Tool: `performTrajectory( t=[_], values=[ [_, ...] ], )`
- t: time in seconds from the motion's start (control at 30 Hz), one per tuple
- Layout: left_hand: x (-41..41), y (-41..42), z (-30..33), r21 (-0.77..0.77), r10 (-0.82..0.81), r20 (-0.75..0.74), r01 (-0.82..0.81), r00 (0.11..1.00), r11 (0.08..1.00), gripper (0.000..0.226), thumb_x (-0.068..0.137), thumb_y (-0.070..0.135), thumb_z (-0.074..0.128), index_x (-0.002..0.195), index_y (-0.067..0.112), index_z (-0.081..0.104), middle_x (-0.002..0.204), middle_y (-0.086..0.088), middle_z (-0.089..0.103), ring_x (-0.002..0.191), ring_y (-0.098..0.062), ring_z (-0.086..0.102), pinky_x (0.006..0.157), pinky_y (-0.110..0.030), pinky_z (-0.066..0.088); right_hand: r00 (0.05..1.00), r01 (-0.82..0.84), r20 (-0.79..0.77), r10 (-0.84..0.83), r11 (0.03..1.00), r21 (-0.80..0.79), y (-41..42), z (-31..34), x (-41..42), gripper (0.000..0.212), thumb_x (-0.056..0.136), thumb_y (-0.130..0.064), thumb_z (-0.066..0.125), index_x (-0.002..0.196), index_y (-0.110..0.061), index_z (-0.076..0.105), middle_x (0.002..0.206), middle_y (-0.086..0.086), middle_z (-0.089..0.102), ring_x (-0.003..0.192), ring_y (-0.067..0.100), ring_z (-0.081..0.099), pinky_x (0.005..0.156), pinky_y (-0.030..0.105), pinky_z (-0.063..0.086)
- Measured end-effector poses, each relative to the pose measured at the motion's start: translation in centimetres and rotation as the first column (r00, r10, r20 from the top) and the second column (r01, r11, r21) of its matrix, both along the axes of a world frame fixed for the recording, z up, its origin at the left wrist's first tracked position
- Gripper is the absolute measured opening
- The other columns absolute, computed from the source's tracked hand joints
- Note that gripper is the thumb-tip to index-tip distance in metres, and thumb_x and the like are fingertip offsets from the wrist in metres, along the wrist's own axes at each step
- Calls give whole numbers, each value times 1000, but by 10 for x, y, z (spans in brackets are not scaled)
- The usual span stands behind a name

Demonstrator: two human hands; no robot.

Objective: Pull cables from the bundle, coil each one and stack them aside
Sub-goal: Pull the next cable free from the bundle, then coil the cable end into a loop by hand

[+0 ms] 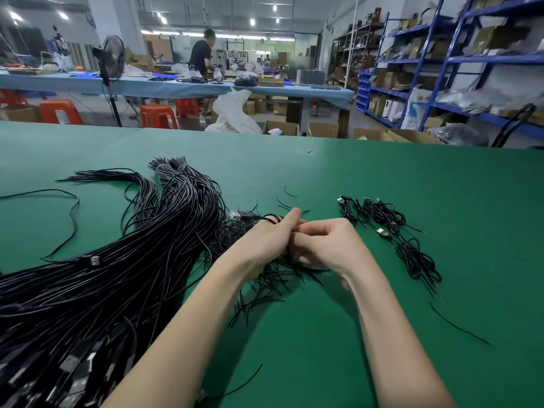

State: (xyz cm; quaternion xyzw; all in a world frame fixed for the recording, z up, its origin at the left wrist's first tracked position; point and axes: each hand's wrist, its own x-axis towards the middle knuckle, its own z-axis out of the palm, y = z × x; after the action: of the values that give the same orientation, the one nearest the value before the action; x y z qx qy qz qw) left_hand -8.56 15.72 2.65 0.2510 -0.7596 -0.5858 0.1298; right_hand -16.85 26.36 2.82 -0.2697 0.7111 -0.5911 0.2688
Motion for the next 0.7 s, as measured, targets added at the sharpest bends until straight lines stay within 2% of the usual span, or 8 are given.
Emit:
performTrajectory(
  t=[0.17, 0.27, 0.33, 0.4, 0.47, 0.53, 0.63, 0.7],
  values=[
    [-3, 5, -5, -41, 119, 17, -118, 993, 992, 43, 104, 51, 36, 104, 37, 77, 118, -1, 73, 111, -15, 65, 108, -31, 44, 998, 40, 47, -36, 996, -82, -6, -9, 7, 11, 83, -2, 76, 80, -11, 81, 94, -13, 78, 76, 17, 76, 68, 25, 60],
    [-3, 2, -10, -116, 149, -17, -150, 989, 982, 44, 105, 48, 36, 83, 36, 71, 90, 5, 72, 84, 3, 64, 70, -4, 44, 972, -106, 196, 131, 985, -133, 0, -7, 4, 14, 88, 4, 71, 83, -7, 79, 98, -11, 79, 77, 18, 75, 71, 24, 60],
    [-1, -1, -10, -214, 186, -30, -188, 982, 958, 44, 106, 44, 38, 73, 30, 64, 74, 12, 62, 66, 10, 58, 54, 2, 38, 957, -197, 205, 205, 979, -58, 11, 1, -3, 10, 91, -4, 71, 99, -4, 77, 100, 1, 79, 82, 19, 77, 71, 24, 61],
    [0, -1, -9, -270, 156, -20, -155, 988, 950, 46, 108, 37, 38, 77, 22, 69, 77, 4, 70, 70, -3, 66, 66, -2, 45, 983, -171, 75, 165, 982, 80, 22, 9, -13, 17, 91, -13, 73, 107, -5, 74, 92, 10, 79, 83, 23, 78, 73, 29, 64],
    [0, 1, -7, -244, 74, 7, -70, 997, 967, 51, 109, 31, 35, 81, 12, 72, 76, -2, 77, 67, -11, 68, 78, -19, 54, 978, -73, -185, 98, 988, 133, 31, 20, -18, 21, 87, -21, 78, 108, -19, 75, 90, -1, 79, 85, 23, 77, 77, 33, 64],
    [3, 4, -3, -276, 63, 36, -50, 997, 960, 47, 109, 29, 37, 74, 12, 64, 64, 1, 74, 48, -2, 59, 56, -15, 49, 916, -132, -369, 158, 987, 96, 36, 29, -15, 34, 80, -29, 83, 111, -38, 72, 101, -13, 76, 85, 13, 73, 78, 29, 61],
    [5, 8, 1, -386, -24, 88, 56, 996, 921, 33, 106, 18, 39, 83, 9, 61, 70, -3, 75, 61, -7, 69, 61, -19, 47, 859, -258, -418, 295, 955, 143, 28, 33, -4, 39, 75, -39, 84, 110, -46, 70, 107, -18, 72, 84, 8, 69, 79, 23, 57],
    [7, 11, 3, -420, -97, 102, 131, 990, 898, 30, 102, 9, 35, 99, 7, 65, 73, -2, 71, 68, -21, 73, 69, -28, 53, 875, -180, -434, 215, 976, 121, 19, 29, 1, 29, 76, -48, 82, 102, -39, 74, 100, -18, 74, 75, 9, 69, 75, 22, 54]
  ],
)
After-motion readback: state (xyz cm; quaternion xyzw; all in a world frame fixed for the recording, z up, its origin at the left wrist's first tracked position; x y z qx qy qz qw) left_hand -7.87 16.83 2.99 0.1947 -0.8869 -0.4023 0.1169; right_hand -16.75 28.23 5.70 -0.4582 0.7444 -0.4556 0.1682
